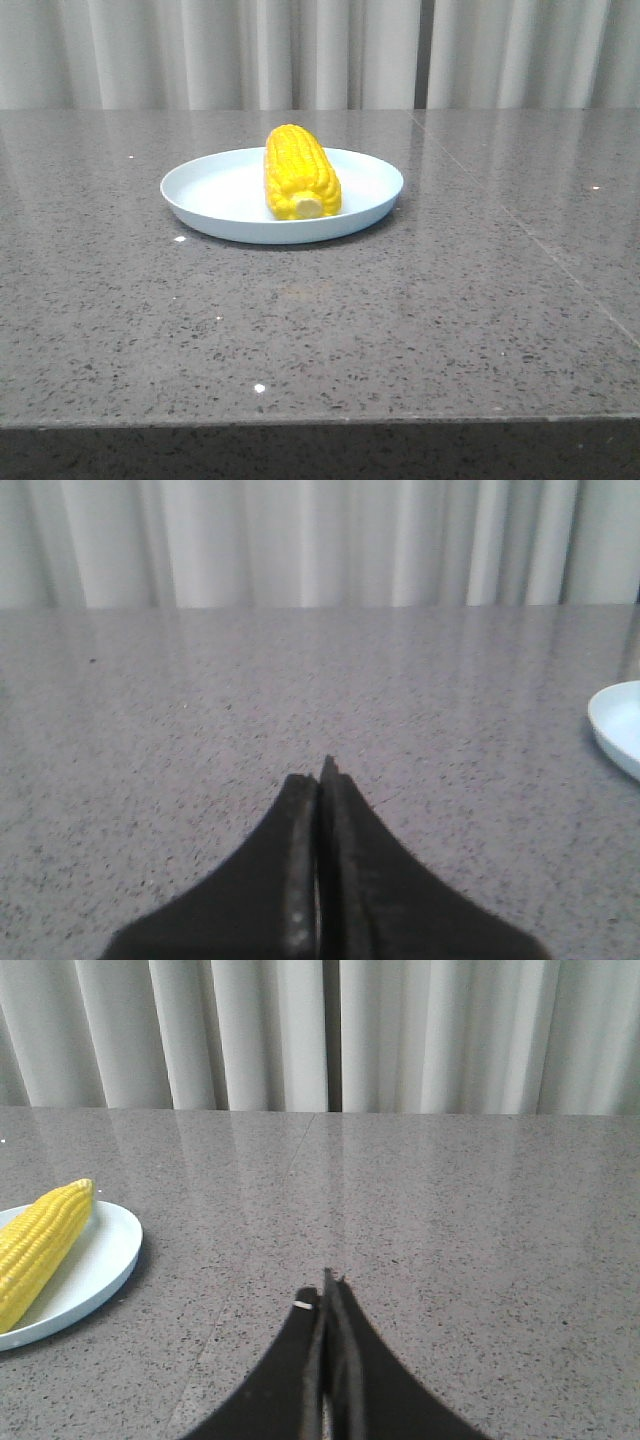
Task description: Place corn on plate with both arms
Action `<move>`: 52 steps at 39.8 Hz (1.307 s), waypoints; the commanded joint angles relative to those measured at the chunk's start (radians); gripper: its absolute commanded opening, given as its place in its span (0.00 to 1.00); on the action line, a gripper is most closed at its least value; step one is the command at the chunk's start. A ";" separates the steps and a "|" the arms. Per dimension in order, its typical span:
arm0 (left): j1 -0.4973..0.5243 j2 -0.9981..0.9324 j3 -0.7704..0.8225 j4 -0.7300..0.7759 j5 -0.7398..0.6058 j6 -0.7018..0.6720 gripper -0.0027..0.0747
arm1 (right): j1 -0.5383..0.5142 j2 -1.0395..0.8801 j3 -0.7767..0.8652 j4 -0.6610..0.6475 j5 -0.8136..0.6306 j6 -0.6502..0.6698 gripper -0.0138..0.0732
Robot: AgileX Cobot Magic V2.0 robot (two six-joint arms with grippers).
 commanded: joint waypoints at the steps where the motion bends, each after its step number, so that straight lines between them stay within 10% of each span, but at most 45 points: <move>1: 0.018 -0.023 0.034 -0.014 -0.147 -0.006 0.01 | -0.002 0.008 -0.028 -0.016 -0.082 -0.011 0.08; 52: 0.020 -0.021 0.141 -0.014 -0.240 -0.006 0.01 | -0.029 0.007 0.017 -0.016 -0.088 -0.011 0.08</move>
